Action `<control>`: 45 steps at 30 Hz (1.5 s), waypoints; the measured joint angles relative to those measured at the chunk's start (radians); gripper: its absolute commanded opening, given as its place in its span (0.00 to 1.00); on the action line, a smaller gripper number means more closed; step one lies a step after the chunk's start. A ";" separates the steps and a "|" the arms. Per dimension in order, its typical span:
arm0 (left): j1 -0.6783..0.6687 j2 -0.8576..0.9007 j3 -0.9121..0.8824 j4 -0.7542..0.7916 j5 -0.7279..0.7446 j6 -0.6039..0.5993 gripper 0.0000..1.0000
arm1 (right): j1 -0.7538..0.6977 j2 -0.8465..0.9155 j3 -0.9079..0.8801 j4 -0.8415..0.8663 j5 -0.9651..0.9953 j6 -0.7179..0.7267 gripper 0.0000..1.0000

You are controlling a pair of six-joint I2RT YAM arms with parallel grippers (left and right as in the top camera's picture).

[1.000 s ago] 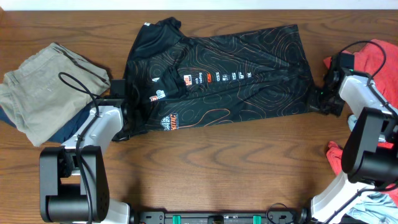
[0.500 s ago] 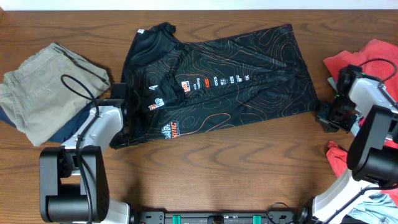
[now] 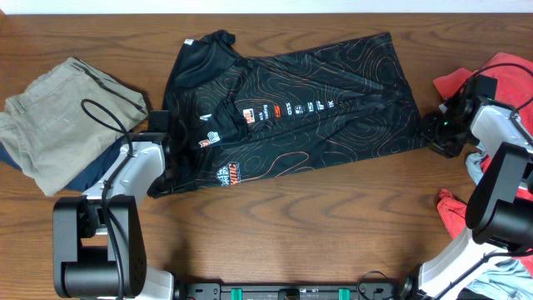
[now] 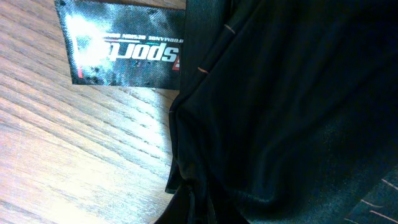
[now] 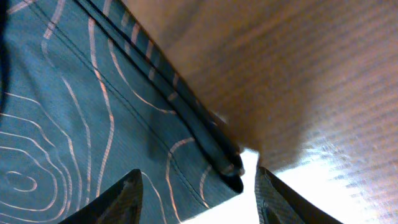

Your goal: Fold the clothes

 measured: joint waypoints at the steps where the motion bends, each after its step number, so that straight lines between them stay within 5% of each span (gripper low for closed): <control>1: 0.000 0.000 0.000 0.000 0.000 0.000 0.06 | 0.000 0.000 0.000 0.004 -0.005 -0.002 0.49; 6: 0.000 0.000 0.000 0.000 0.000 0.000 0.07 | 0.000 0.000 -0.003 0.011 0.006 -0.005 0.25; 9: 0.000 0.000 0.000 0.000 0.000 0.000 0.07 | 0.000 0.000 -0.018 0.014 0.035 -0.007 0.01; 15: 0.000 0.000 0.000 -0.013 0.000 0.000 0.07 | 0.003 -0.005 -0.034 -0.019 0.071 -0.003 0.01; 24: 0.000 0.000 0.000 -0.204 -0.005 -0.009 0.06 | -0.031 -0.016 -0.066 -0.416 0.356 0.165 0.01; 33: 0.000 0.000 0.000 -0.320 -0.004 -0.055 0.06 | -0.083 -0.113 -0.074 -0.458 0.444 0.229 0.01; 36: 0.000 -0.001 0.004 -0.335 -0.003 -0.055 0.06 | -0.080 -0.168 -0.074 -0.452 0.417 0.208 0.15; 39: 0.000 -0.019 0.027 -0.357 -0.005 -0.056 0.06 | -0.072 -0.208 -0.074 -0.449 0.401 0.188 0.55; 41: 0.000 -0.050 0.060 -0.374 -0.006 -0.058 0.15 | -0.062 -0.233 -0.074 -0.450 0.386 0.167 0.61; 43: 0.000 -0.088 0.096 -0.391 -0.007 -0.052 0.40 | -0.056 -0.256 -0.074 -0.448 0.373 0.154 0.60; 45: 0.000 -0.135 0.138 -0.418 -0.007 -0.065 0.45 | -0.055 -0.283 -0.074 -0.441 0.354 0.136 0.57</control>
